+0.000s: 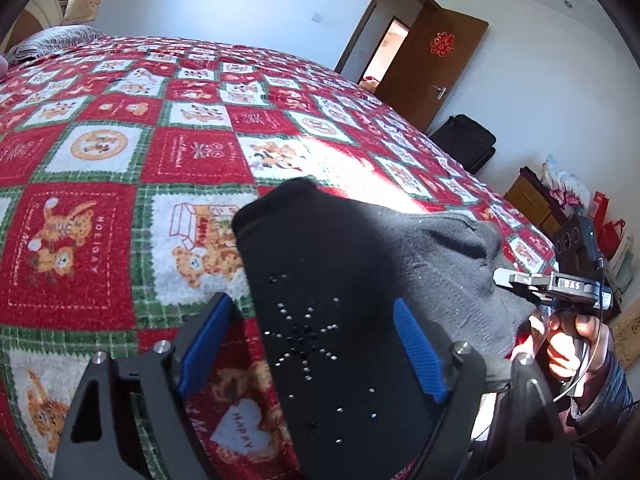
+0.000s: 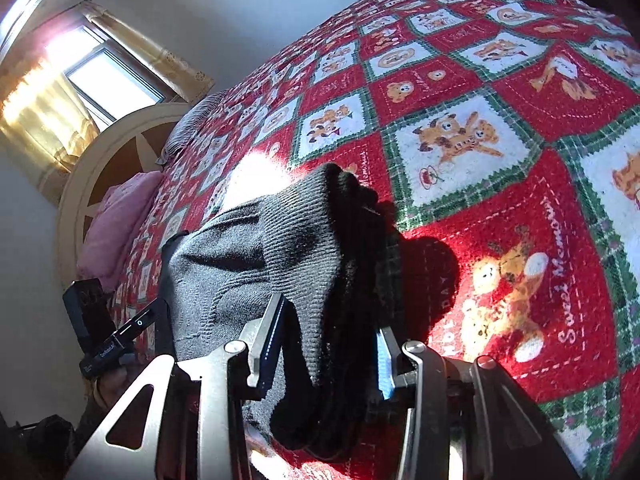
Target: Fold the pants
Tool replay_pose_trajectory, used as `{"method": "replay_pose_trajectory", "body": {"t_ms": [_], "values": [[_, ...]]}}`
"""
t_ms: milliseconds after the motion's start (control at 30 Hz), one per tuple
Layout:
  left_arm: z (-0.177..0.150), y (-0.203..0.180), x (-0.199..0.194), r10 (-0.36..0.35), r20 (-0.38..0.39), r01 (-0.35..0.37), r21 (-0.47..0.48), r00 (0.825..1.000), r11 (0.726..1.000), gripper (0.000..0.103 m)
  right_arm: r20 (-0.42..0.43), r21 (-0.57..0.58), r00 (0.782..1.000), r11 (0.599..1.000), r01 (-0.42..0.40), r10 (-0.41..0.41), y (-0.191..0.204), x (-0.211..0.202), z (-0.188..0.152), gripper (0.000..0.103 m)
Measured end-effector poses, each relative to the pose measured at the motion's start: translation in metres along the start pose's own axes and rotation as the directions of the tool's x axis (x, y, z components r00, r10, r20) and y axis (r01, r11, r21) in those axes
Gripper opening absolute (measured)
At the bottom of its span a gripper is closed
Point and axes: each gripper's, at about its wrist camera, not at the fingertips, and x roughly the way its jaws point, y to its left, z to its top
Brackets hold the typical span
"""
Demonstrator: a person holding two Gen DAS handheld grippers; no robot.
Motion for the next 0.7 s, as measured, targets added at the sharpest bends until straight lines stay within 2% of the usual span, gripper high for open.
{"method": "replay_pose_trajectory", "body": {"t_ms": [33,100,133,200,233,333,467,600,700], "values": [[0.000,0.000,0.000,-0.003,0.001,0.003,0.001,1.000,1.000,0.084,0.007,-0.003,1.000,1.000,-0.014,0.014,0.002,-0.002,0.000,0.038],[-0.001,0.005,-0.004,-0.026,0.014,0.026,-0.013,1.000,1.000,0.068,0.019,0.009,0.997,0.998,-0.069,0.069,0.002,-0.006,-0.001,0.031],[-0.001,0.009,-0.005,-0.038,0.012,0.038,-0.023,0.999,0.999,0.043,0.023,0.011,0.996,0.996,-0.083,0.083,0.003,-0.008,-0.001,0.031],[-0.001,0.018,-0.006,-0.079,0.009,0.080,-0.065,0.997,0.995,0.034,0.027,-0.005,0.996,0.996,-0.088,0.088,0.009,-0.010,-0.002,0.029],[-0.002,0.021,-0.007,-0.098,0.015,0.099,-0.077,0.995,0.992,0.026,0.030,-0.014,0.995,0.996,-0.093,0.093,0.012,-0.012,-0.002,0.029],[-0.002,0.023,-0.014,-0.128,0.038,0.131,-0.089,0.991,0.987,0.012,0.054,-0.043,0.993,0.994,-0.099,0.101,0.025,-0.021,-0.002,0.027],[0.003,0.020,-0.032,-0.132,0.074,0.137,-0.072,0.988,0.988,0.011,0.068,-0.082,0.989,0.989,-0.127,0.132,0.046,-0.030,0.004,0.027],[0.014,0.030,-0.060,-0.088,0.130,0.099,-0.075,0.988,0.992,0.011,0.036,-0.149,0.985,0.975,-0.163,0.170,0.076,-0.022,0.019,0.026],[0.026,0.048,-0.085,-0.028,0.181,0.045,-0.087,0.983,0.995,0.011,0.007,-0.205,0.980,0.959,-0.196,0.201,0.106,0.002,0.039,0.026]]}}
